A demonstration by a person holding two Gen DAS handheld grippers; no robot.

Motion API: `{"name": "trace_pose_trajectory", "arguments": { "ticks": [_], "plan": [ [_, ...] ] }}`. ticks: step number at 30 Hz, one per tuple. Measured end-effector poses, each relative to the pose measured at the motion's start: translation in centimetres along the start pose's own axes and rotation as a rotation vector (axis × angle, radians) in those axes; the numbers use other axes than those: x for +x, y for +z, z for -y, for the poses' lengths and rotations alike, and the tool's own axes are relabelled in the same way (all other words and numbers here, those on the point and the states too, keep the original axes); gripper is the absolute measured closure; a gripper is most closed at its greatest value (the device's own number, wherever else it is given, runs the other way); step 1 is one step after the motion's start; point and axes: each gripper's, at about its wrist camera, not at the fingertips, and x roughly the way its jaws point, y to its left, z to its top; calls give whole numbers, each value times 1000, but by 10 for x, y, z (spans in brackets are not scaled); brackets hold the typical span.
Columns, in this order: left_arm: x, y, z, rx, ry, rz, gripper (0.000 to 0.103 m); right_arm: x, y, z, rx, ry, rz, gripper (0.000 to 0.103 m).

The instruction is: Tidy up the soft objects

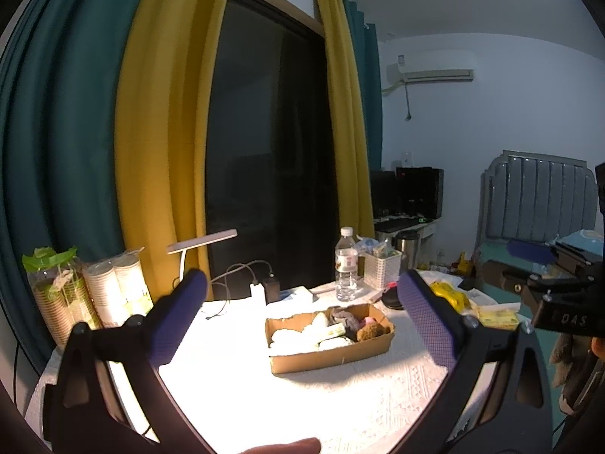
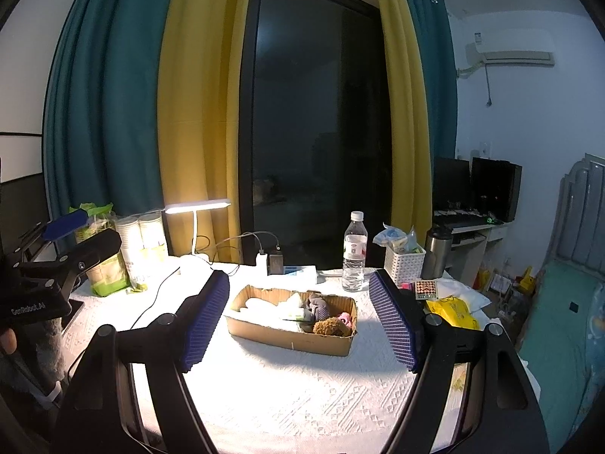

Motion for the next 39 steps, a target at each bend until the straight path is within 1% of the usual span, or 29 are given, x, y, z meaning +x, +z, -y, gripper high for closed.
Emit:
{"name": "trace_pose_trajectory", "arguments": {
  "ticks": [5, 9, 39],
  "plan": [
    [1, -1, 1, 2, -10, -4, 1, 0, 0, 0, 1, 0, 0, 24],
    [0, 0, 0, -16, -16, -6, 1, 0, 0, 0, 1, -1, 0, 24],
    [7, -3, 12, -5, -52, -43, 1, 1, -6, -1, -5, -12, -20, 24]
  ]
}}
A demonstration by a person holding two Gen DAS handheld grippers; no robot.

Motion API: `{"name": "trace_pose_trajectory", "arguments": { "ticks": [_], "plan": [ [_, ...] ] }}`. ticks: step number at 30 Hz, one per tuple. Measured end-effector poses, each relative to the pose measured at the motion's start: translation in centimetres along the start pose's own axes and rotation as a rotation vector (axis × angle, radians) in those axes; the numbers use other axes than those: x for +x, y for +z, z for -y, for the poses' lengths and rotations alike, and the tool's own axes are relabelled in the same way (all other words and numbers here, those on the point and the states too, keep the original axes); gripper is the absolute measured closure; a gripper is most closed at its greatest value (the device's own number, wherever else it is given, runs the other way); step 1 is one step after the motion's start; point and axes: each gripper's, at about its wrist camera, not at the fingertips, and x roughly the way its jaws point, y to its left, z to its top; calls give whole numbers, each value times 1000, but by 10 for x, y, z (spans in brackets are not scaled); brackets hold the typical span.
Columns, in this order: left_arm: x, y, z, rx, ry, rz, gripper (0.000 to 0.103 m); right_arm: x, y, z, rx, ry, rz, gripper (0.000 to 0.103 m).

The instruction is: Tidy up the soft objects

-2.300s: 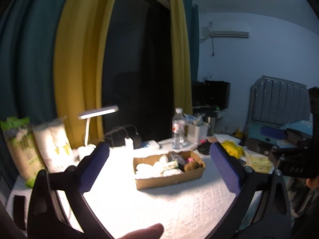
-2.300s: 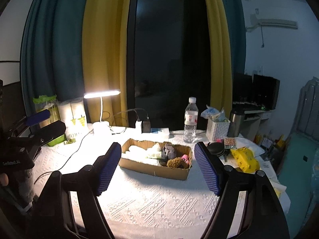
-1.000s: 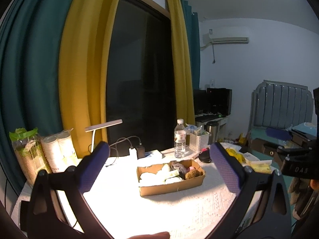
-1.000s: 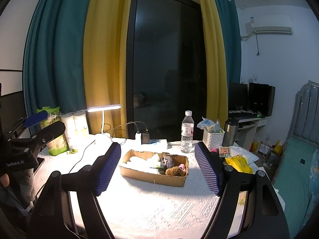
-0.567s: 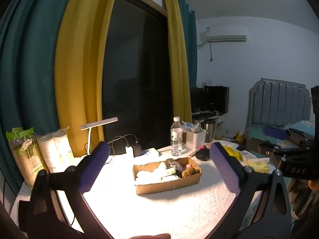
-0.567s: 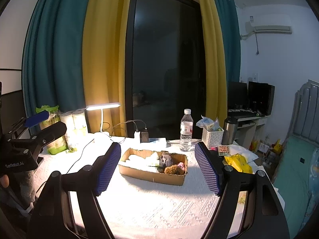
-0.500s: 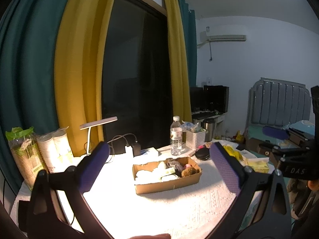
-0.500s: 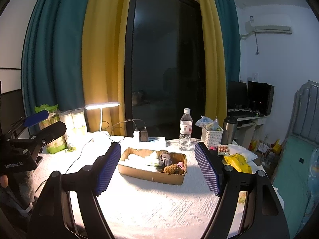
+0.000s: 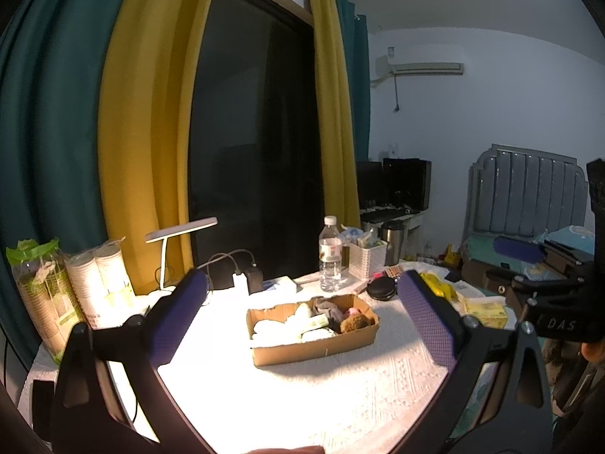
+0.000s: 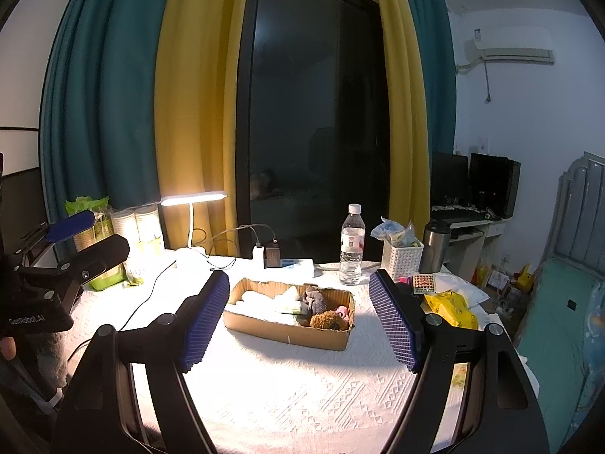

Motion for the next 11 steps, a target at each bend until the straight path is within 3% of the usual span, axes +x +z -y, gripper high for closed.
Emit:
{"name": "trace_pose_trajectory", "arguments": {
  "ticks": [11],
  "plan": [
    [9, -7, -3, -19, -8, -33, 1, 8, -4, 1, 12, 5, -24, 24]
  ]
}}
